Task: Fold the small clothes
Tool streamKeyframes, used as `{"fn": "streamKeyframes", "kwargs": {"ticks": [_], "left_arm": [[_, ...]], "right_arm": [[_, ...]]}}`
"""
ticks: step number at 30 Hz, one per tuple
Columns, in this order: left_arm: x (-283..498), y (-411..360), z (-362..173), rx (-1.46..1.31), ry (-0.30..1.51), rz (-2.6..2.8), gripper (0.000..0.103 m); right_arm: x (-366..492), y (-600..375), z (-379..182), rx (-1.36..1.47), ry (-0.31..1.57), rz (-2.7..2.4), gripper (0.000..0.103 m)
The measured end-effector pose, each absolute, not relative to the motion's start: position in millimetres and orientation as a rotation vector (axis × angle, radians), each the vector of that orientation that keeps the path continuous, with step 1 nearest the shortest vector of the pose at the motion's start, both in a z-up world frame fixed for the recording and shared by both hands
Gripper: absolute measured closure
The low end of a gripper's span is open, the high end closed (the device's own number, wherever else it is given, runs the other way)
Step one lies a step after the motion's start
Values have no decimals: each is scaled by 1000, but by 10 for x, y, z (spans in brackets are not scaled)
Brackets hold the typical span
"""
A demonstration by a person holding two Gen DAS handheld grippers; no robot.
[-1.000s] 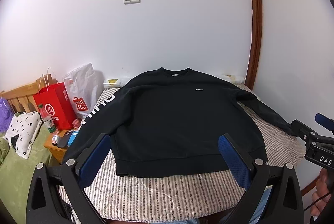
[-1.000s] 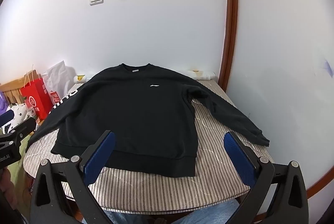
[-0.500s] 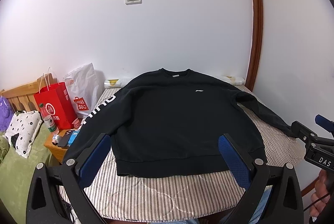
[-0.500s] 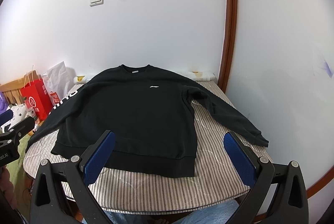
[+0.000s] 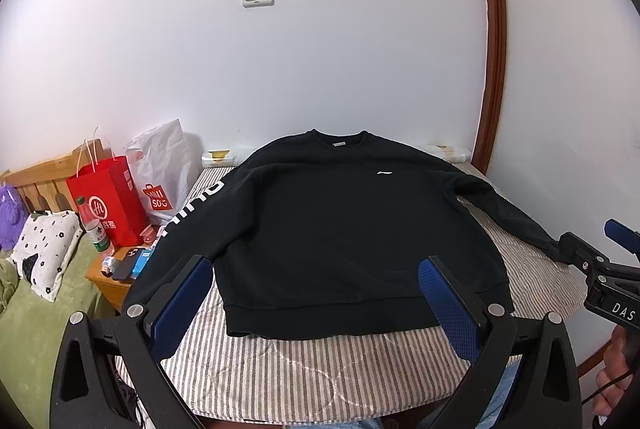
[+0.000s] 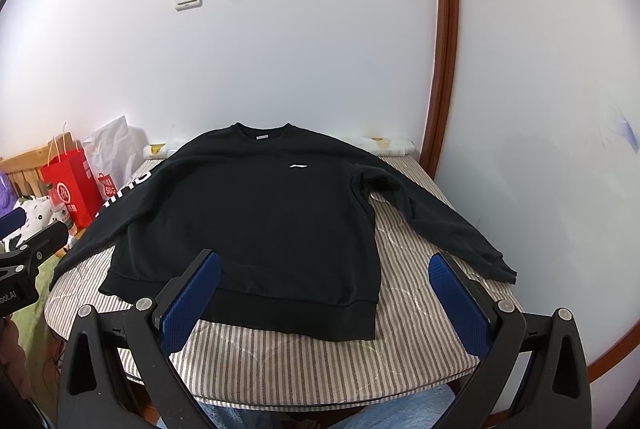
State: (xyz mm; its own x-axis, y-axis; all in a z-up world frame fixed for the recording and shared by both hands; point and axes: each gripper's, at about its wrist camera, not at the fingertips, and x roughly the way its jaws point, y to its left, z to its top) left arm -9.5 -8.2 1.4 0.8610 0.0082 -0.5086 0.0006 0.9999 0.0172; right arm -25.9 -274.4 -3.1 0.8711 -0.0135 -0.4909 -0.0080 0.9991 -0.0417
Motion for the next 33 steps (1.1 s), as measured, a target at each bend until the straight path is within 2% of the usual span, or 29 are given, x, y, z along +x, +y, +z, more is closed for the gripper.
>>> {"fn": "streamKeyframes", "kwargs": {"ticks": [33], "left_arm": [[-75,-56,106,10,526,4,0]], "right_arm": [[-281,-2766,-12,-35,503,-7,1]]}}
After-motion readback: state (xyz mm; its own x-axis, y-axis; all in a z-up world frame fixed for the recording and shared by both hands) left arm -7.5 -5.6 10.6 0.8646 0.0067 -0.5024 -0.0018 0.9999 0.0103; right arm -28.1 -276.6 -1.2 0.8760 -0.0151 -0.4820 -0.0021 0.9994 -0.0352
